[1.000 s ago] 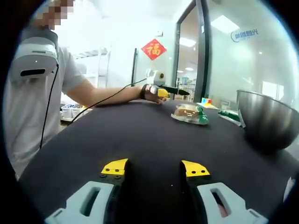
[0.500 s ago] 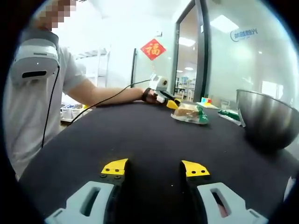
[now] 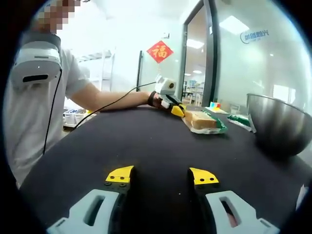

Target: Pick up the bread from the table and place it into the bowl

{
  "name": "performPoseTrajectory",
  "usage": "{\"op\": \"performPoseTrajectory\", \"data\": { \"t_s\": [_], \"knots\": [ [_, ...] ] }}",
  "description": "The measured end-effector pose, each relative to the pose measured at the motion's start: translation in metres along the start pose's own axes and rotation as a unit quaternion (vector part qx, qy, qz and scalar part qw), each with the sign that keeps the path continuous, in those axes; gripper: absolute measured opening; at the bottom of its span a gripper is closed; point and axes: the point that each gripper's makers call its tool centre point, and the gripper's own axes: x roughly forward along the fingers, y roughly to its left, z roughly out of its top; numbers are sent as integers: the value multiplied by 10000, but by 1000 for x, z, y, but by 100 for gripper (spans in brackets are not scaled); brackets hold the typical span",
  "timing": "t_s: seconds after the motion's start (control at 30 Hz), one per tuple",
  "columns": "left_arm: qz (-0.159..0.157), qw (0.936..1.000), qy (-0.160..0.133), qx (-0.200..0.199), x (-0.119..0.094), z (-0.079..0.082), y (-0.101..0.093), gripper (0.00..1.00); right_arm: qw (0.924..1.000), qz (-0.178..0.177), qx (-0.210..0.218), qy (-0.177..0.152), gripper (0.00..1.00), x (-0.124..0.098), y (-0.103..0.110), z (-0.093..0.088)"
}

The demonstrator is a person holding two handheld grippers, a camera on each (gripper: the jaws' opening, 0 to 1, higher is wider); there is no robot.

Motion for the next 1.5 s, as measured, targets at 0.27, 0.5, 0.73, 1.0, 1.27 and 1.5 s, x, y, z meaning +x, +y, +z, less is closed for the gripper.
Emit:
{"op": "performPoseTrajectory", "data": {
  "t_s": [0.27,0.5,0.73,1.0,1.27,1.5],
  "knots": [
    [-1001,9943,145,338,31,8,-55,0,9996,-150,-252,44,45,-10,-10,1],
    [-1757,9819,245,666,53,15,-108,0,9973,-726,83,-113,59,-30,-42,3],
    [-2743,9544,319,1132,69,20,-182,0,9947,-897,167,-468,58,-57,-55,15],
    [-3506,9219,342,1611,66,22,-243,0,9855,3,837,-1473,58,-89,-27,50],
    [-2441,9568,491,1504,48,16,-165,0,9950,158,609,-780,56,-55,-14,25],
    [-2409,9608,370,1325,50,17,-154,0,9993,-252,231,-147,18,-35,-24,3]
  ]
}}
